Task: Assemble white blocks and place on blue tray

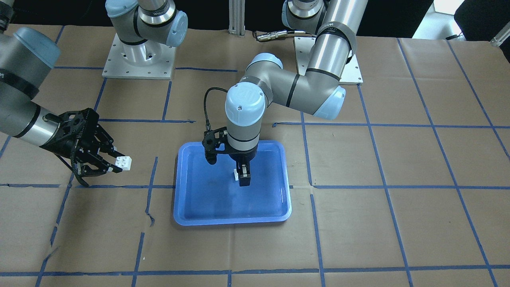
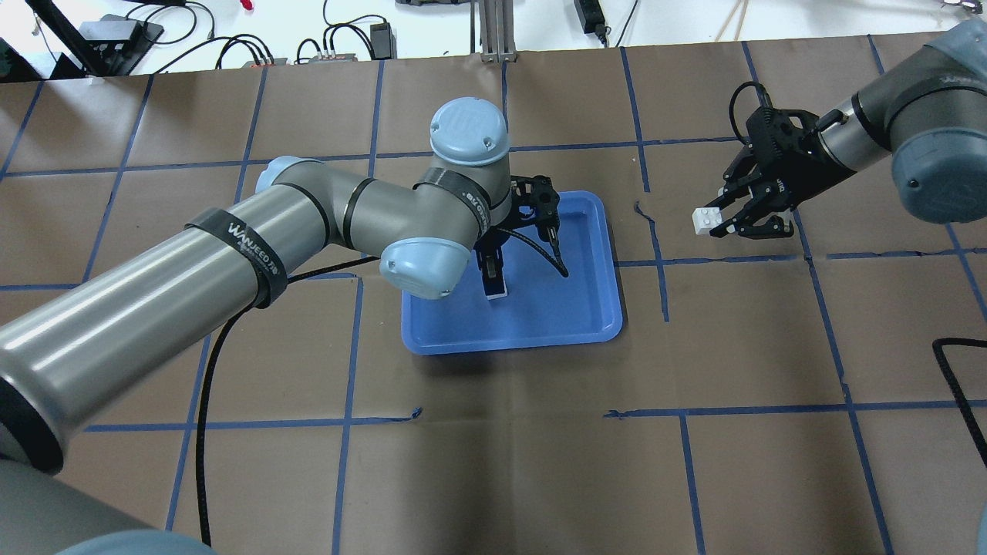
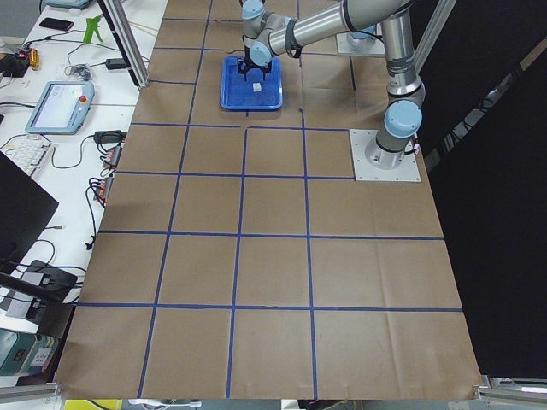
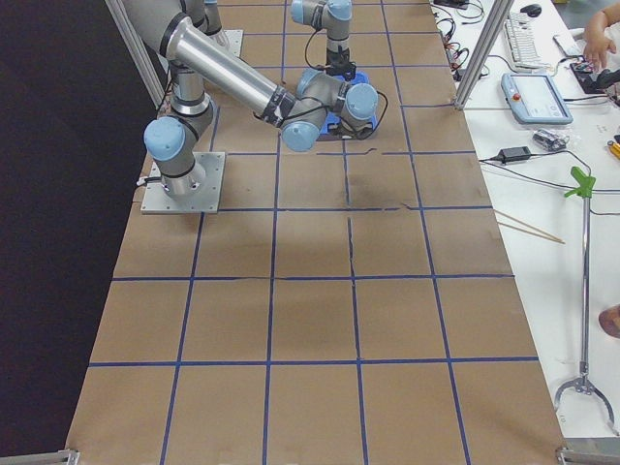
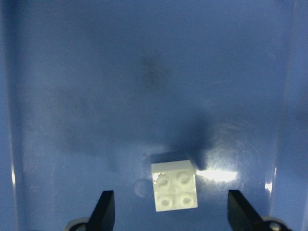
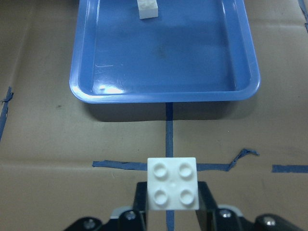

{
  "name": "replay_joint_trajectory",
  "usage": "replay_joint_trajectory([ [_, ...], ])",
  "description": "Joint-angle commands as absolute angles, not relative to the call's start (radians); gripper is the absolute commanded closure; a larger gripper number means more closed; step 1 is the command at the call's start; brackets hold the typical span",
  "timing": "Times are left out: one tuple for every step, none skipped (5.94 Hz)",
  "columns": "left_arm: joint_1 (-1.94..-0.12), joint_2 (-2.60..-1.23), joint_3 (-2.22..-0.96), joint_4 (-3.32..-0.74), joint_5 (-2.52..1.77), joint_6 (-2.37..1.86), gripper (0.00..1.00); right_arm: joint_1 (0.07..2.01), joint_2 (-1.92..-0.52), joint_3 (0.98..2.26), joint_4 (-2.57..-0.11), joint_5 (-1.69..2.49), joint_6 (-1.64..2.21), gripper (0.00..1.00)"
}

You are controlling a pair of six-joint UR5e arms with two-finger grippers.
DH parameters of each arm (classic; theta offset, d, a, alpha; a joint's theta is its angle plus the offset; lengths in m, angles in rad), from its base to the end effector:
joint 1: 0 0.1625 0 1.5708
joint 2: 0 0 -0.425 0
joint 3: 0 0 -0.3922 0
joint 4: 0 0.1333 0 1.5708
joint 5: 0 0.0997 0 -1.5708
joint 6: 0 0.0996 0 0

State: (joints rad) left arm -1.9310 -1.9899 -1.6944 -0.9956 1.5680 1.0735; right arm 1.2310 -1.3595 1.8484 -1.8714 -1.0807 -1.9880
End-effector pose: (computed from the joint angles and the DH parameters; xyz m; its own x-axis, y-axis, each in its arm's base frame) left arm -0.3406 -0.5253 0.2519 -0.1368 0.9902 -0.0272 0.9905 0.1364 -0.0179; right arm -0.0024 -0.5474 0.2889 0.0258 -0.9995 0.0162 -0.8663 -0.0305 -0.4986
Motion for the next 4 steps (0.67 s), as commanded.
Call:
replay_joint_trajectory([
  [-1.866,-1.836,-1.674,-1.189,1.565,1.065,0.16,1.264,-1.356,1.856,-1.876,-1.048,-1.971,0.64],
  [-1.814,-1.76,-1.645,-1.359,1.569,1.065,0.16,1.322,-1.353,1.876,-1.96,-1.045,-1.877,0.64],
  [-1.771,-1.697,-1.616,-1.447,1.565,1.062,0.16,1.4,-1.342,1.917,-2.071,-1.043,-1.791,0.64],
  [-1.74,-1.672,-1.577,-1.485,1.565,1.022,0.16,1.475,-1.339,1.969,-2.2,-1.043,-1.672,0.64],
])
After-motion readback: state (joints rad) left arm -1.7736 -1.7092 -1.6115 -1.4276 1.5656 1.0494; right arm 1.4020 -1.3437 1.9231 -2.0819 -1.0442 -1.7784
